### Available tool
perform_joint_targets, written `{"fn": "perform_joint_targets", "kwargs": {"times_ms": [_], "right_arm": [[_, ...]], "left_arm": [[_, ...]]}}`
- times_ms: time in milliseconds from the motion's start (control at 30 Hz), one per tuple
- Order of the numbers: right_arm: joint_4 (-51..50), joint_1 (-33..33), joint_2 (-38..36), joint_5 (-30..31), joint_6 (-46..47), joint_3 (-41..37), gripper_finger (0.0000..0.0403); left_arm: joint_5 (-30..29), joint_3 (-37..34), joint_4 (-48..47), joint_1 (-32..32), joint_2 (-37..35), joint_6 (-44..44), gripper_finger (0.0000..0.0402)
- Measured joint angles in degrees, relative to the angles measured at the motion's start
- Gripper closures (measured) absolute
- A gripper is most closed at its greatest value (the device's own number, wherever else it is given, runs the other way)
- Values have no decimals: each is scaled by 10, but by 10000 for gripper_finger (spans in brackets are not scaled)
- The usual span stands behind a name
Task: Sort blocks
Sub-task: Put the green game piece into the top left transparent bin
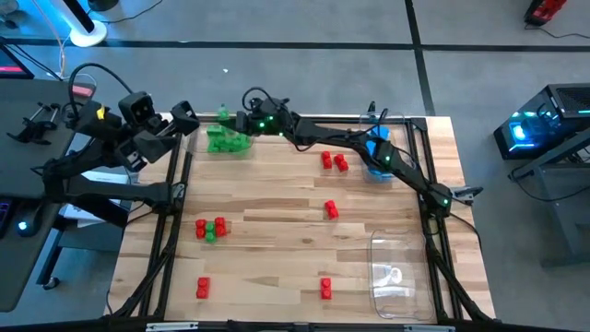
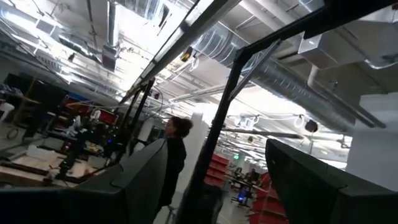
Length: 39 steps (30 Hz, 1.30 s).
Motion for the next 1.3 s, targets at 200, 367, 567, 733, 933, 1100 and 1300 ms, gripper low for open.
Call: {"fn": "perform_joint_targets", "kwargs": {"times_ms": [200, 367, 567, 733, 933, 1100, 1300], "right_arm": [[19, -2, -34, -128, -82, 23, 403], [-206, -7, -96, -116, -231, 16, 403], [-502, -10, -177, -49, -389, 15, 403], [-763, 5, -220, 60, -478, 15, 403], [-953, 53, -249, 162, -498, 7, 403], [-948, 93, -309, 206, -479, -110, 403], [-815, 118, -459, 178, -384, -420, 403]], "left_arm": [[54, 0, -25, 0, 0, -16, 145], [69, 0, -83, 0, 1, -7, 145], [67, 0, -104, 0, 13, 22, 145], [66, 0, -149, 0, 20, 57, 145], [33, 0, -259, -3, 50, 86, 145], [31, 0, -423, -43, 75, 90, 145], [-36, -49, -574, -164, 88, 36, 145]]}}
